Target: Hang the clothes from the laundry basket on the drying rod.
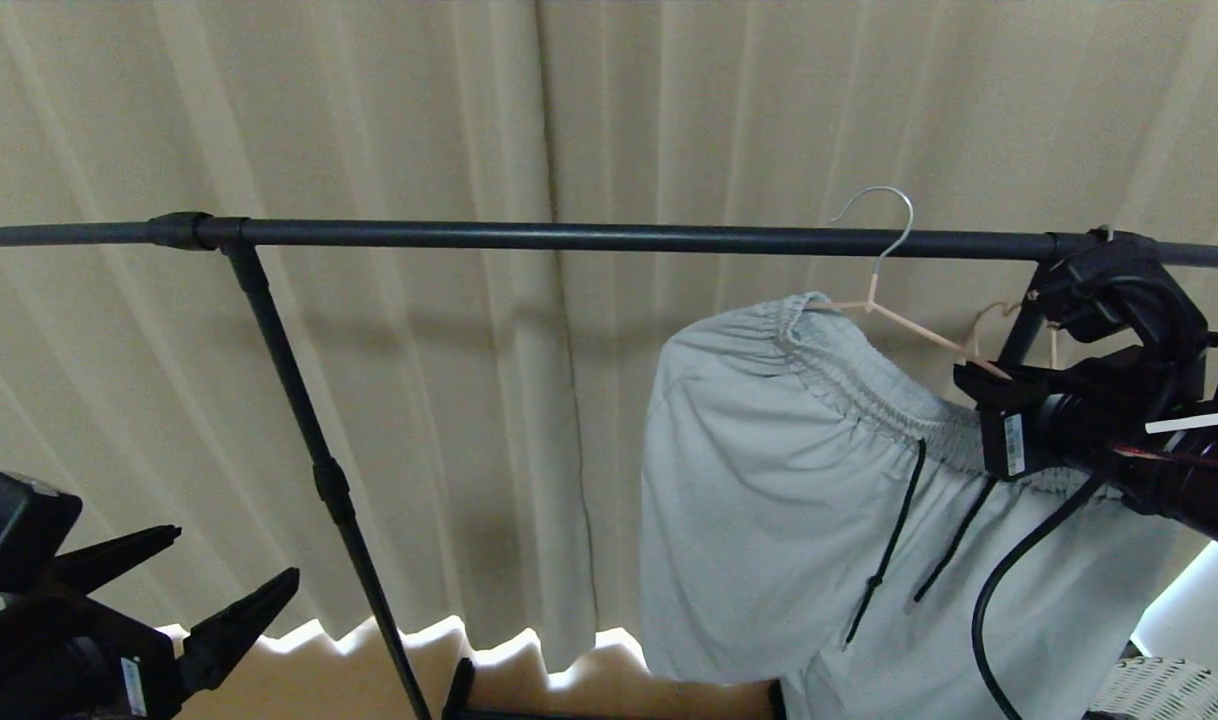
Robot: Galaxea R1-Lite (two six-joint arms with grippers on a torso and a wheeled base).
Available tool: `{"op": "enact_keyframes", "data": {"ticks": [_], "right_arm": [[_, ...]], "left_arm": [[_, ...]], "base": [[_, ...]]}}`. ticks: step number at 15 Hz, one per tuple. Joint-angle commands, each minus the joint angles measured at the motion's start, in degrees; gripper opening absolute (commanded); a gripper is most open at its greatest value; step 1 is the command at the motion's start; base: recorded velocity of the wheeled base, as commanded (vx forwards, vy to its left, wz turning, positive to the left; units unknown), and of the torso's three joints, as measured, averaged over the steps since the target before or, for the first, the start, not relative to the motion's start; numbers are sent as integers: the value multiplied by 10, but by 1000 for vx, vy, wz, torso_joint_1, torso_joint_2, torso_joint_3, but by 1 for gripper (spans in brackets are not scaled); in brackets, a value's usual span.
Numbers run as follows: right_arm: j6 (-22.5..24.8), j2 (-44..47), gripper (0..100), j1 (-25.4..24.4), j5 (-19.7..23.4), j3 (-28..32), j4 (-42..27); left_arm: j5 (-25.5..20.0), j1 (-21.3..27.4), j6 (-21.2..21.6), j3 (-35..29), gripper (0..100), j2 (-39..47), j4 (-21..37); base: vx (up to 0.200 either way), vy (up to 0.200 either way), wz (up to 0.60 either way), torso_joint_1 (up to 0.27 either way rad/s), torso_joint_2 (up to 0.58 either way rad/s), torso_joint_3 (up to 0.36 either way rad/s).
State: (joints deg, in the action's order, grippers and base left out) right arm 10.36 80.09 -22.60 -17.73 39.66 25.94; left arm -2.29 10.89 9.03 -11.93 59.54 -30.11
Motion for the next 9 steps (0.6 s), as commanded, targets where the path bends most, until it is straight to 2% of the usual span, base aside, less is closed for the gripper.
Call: {"op": "enact_keyframes", "data": {"ticks": [1, 9], "right_arm": [[0, 0, 0, 0, 0, 0, 0], [1, 39, 0, 19, -17, 38, 0]], "left_arm": [[0, 17, -1, -1, 100, 20, 0], [0, 17, -2, -4, 100, 23, -1]], "base": [[0, 0, 0, 0, 0, 0], [0, 0, 0, 0, 0, 0]]}}
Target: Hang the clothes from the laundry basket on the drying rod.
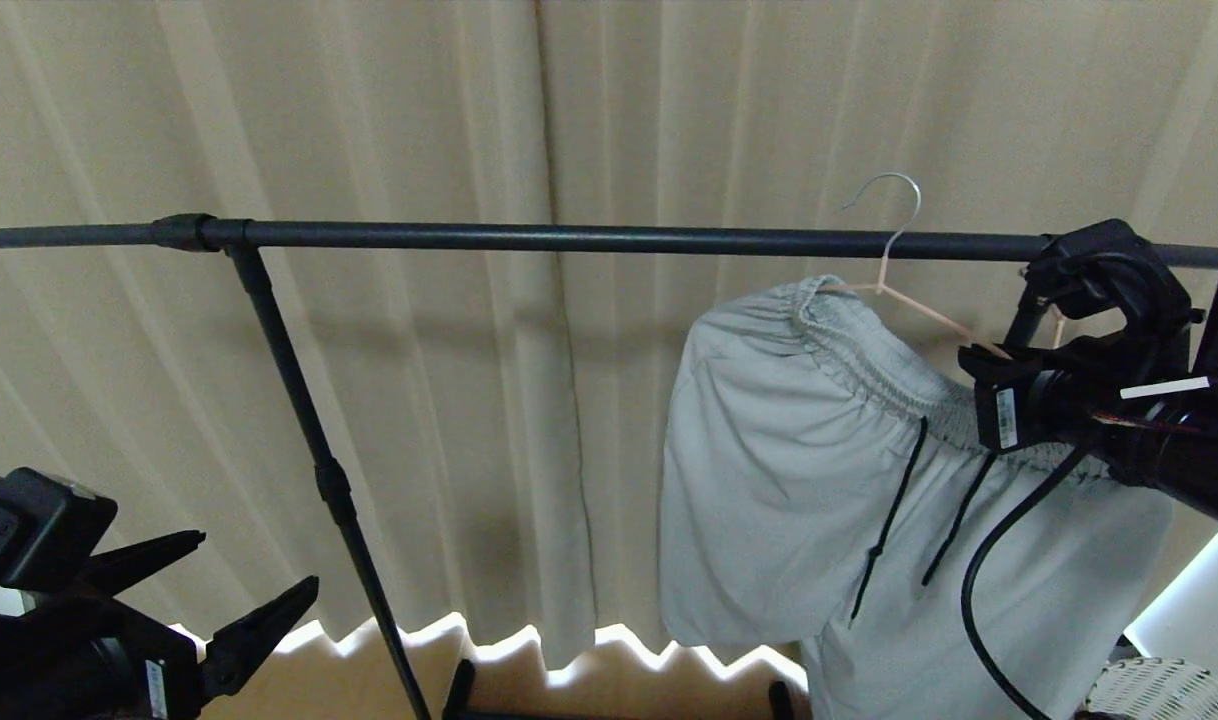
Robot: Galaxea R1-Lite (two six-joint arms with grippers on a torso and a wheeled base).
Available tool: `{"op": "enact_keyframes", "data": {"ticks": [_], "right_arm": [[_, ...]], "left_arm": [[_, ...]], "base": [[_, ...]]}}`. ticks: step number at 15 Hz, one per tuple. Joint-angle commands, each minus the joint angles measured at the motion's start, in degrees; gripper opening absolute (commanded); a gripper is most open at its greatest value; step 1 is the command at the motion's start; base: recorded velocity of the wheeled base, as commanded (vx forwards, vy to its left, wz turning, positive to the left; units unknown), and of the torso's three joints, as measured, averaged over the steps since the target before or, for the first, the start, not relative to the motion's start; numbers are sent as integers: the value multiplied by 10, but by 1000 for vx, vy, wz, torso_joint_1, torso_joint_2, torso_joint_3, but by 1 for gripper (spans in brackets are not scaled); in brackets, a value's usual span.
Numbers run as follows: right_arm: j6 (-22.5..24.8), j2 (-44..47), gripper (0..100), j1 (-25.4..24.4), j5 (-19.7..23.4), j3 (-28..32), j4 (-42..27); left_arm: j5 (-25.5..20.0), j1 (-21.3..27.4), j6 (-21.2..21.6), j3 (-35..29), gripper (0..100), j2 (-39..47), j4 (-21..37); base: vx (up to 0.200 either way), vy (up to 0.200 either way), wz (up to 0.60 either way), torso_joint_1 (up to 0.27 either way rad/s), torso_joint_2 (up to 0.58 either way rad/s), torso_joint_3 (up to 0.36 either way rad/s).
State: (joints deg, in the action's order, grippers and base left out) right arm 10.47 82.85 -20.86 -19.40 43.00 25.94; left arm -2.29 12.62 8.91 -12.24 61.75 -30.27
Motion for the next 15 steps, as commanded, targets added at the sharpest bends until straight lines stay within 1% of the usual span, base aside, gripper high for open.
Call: {"op": "enact_keyframes", "data": {"ticks": [1, 3, 6, 12, 15], "right_arm": [[1, 12, 0, -1, -1, 6, 0], [3, 29, 0, -8, -6, 28, -7], [3, 67, 0, -6, -31, 54, -7], [8, 94, 0, -10, -32, 56, -7], [8, 94, 0, -30, -32, 54, -7]], "left_arm": [[0, 0, 1, -1, 100, 0, -1], [0, 0, 0, 0, 100, 1, -7], [0, 0, 1, 0, 100, 1, -7], [0, 0, 1, 1, 100, 1, -7], [0, 0, 1, 2, 100, 1, -7]], "base": [[0, 0, 0, 0, 0, 0], [0, 0, 0, 0, 0, 0], [0, 0, 0, 0, 0, 0], [0, 0, 0, 0, 0, 0], [0, 0, 0, 0, 0, 0]]}}
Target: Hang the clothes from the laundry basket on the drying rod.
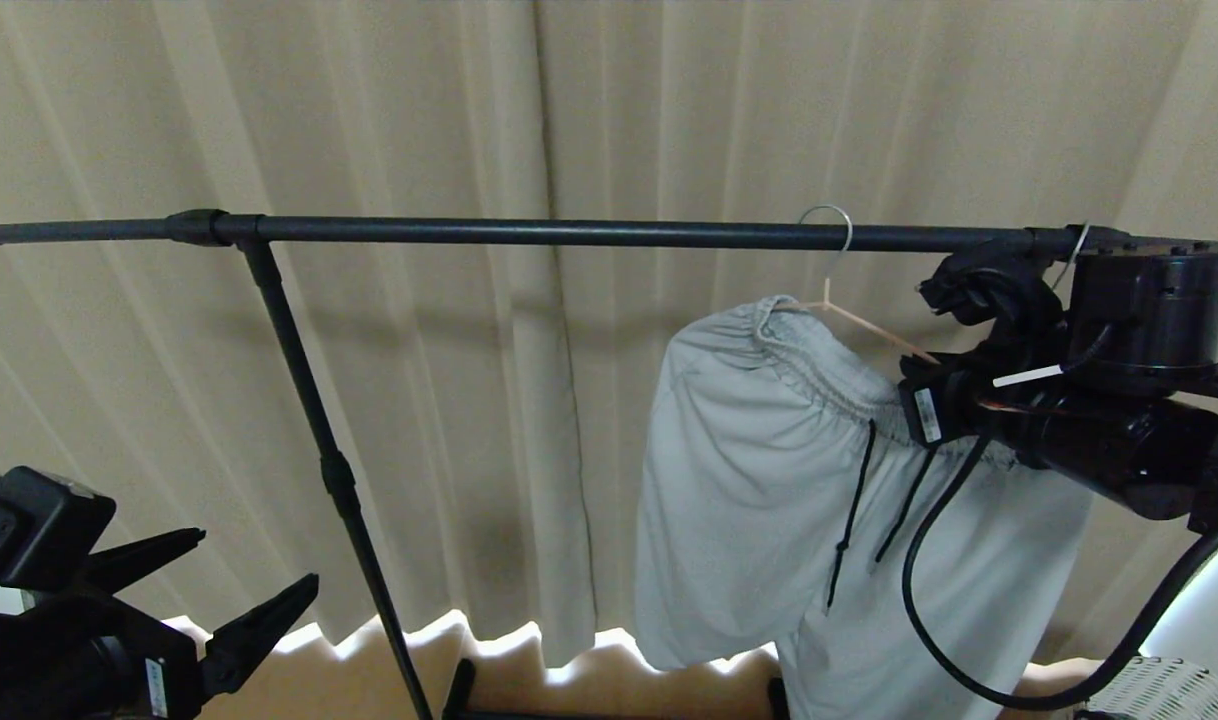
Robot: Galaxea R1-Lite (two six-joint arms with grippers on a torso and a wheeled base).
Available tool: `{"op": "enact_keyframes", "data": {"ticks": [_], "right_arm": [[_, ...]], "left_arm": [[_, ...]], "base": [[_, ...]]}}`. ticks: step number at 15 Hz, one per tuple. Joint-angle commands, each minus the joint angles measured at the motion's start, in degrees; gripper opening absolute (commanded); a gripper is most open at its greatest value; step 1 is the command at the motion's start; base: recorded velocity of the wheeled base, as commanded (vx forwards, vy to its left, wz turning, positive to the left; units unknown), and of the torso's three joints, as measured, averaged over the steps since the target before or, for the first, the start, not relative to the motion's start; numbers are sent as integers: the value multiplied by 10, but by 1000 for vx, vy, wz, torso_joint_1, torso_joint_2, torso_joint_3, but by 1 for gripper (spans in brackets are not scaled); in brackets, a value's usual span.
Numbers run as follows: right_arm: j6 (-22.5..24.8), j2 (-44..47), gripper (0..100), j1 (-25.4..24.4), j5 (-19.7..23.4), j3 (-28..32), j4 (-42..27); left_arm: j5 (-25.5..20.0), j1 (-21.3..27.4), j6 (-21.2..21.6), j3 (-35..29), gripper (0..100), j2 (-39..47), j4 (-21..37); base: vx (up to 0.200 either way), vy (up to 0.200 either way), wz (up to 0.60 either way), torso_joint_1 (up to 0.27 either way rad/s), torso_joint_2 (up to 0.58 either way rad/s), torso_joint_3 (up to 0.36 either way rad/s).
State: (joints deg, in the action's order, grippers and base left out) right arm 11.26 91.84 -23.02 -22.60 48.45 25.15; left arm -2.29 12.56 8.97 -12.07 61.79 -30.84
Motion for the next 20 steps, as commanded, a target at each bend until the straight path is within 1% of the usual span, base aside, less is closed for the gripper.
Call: {"op": "enact_keyframes", "data": {"ticks": [1, 6, 7, 9, 11, 13, 15, 17, 18, 20], "right_arm": [[1, 4, 0, -13, 0, 1, 1], [1, 0, 0, -15, 1, 1, 2], [-1, -2, 100, -15, 1, -2, 7], [-2, -11, 100, -19, 5, -3, 9], [-5, -54, 100, -52, 10, -5, 11], [-11, -83, 100, -70, 11, -12, 11], [-47, -105, 100, -81, 18, -22, 6], [-68, -103, 100, -78, 70, -42, 10], [-77, -87, 100, -70, 86, -42, 11], [-86, -62, 100, -66, 88, -30, 17]], "left_arm": [[0, 0, 0, 0, 100, 1, -1], [0, 0, -2, -1, 100, 2, -1], [0, 0, -2, -1, 100, 3, 0], [0, 0, -3, -1, 100, 3, 0], [0, -1, -3, -2, 100, 2, -1], [0, -1, -3, -2, 100, 3, -1], [0, -2, -3, -3, 100, 3, -1], [0, -2, -1, -4, 100, 0, -1], [1, -3, -2, -3, 100, -1, -1], [1, -12, -3, -4, 100, -1, -1]], "base": [[0, 0, 0, 0, 0, 0], [0, 0, 0, 0, 0, 0], [0, 0, 0, 0, 0, 0], [0, 0, 0, 0, 0, 0], [0, 0, 0, 0, 0, 0], [0, 0, 0, 0, 0, 0], [0, 0, 0, 0, 0, 0], [0, 0, 0, 0, 0, 0], [0, 0, 0, 0, 0, 0], [0, 0, 0, 0, 0, 0]]}}
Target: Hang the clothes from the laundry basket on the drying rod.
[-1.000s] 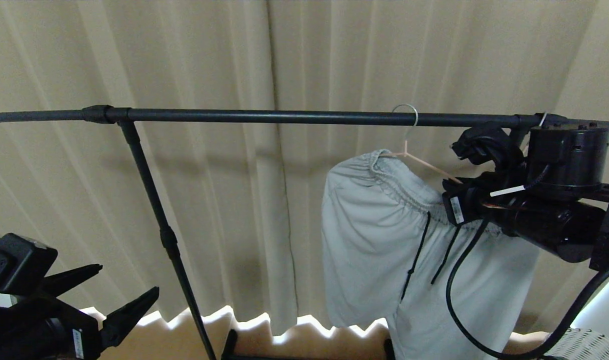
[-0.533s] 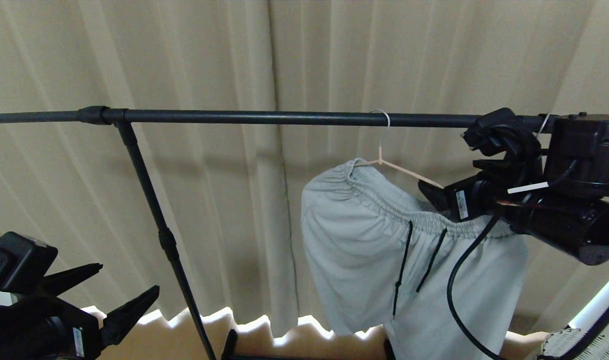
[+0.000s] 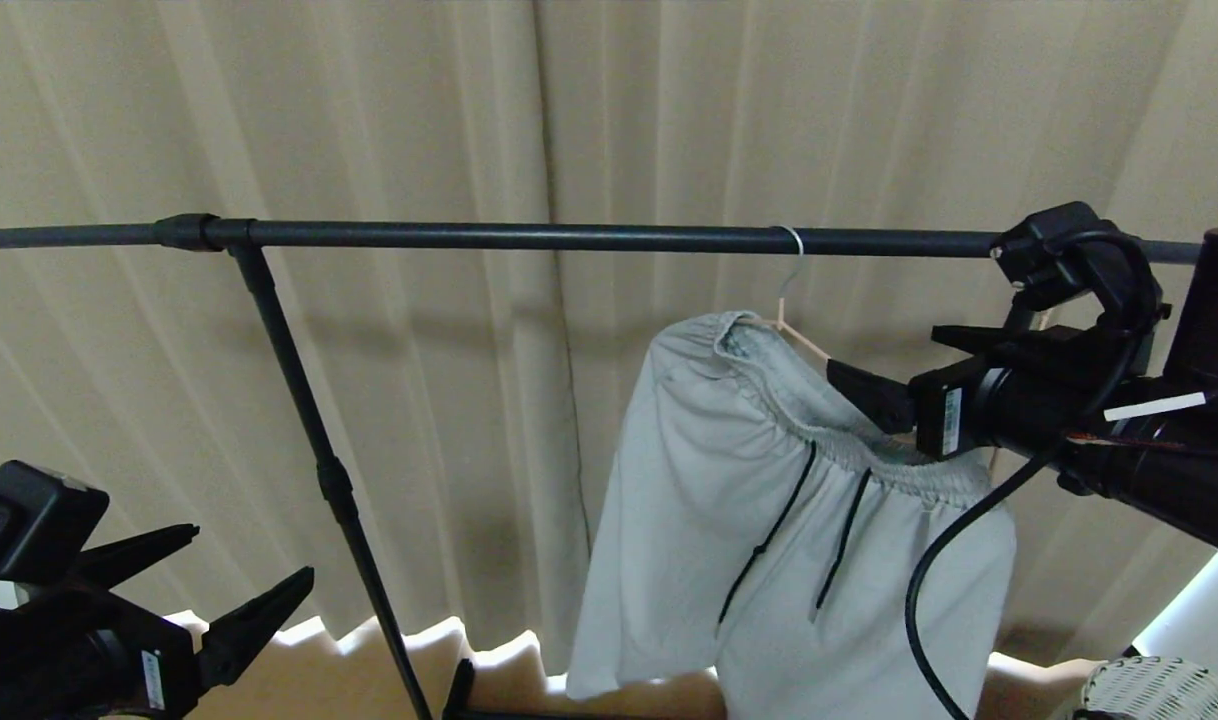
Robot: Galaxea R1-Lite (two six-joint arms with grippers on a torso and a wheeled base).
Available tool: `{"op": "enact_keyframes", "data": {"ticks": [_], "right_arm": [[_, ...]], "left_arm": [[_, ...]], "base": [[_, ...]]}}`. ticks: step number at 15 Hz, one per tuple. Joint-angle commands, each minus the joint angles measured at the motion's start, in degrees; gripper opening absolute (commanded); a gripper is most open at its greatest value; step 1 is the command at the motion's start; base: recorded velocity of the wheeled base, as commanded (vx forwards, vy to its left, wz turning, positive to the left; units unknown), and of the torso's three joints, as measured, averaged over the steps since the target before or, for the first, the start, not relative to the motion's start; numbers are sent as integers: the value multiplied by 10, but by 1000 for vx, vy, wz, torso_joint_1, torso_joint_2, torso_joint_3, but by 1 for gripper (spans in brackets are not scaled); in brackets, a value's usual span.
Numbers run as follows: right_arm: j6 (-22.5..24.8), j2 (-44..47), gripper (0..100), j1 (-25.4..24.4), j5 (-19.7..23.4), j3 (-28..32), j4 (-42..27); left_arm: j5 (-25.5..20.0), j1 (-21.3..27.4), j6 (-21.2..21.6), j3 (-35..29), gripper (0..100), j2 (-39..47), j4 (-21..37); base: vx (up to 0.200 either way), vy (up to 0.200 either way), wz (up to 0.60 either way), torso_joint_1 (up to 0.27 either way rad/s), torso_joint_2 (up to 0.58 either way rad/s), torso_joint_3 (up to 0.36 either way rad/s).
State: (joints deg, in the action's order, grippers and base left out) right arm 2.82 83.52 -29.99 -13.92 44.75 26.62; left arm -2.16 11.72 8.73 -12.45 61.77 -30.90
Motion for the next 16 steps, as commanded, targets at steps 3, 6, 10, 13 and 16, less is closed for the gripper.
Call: {"op": "enact_keyframes", "data": {"ticks": [3, 6, 10, 13, 16], "right_arm": [[-1, 23, 100, 4, 2, 7, 41], [-39, -25, 100, 5, 21, -27, 42], [-20, -112, 100, 52, 28, -131, 40], [-16, -181, 100, 90, 19, -207, 66], [-31, -221, 100, 102, 20, -271, 92]], "left_arm": [[0, -8, -1, -4, 100, 1, 0], [0, -8, -1, -3, 100, -1, 0], [1, -60, -6, 2, 100, -2, -1], [0, -92, -47, 10, 100, -14, -1], [0, -93, -53, 22, 100, -30, -1]], "base": [[0, 0, 0, 0, 0, 0], [0, 0, 0, 0, 0, 0], [0, 0, 0, 0, 0, 0], [0, 0, 0, 0, 0, 0], [0, 0, 0, 0, 0, 0]]}}
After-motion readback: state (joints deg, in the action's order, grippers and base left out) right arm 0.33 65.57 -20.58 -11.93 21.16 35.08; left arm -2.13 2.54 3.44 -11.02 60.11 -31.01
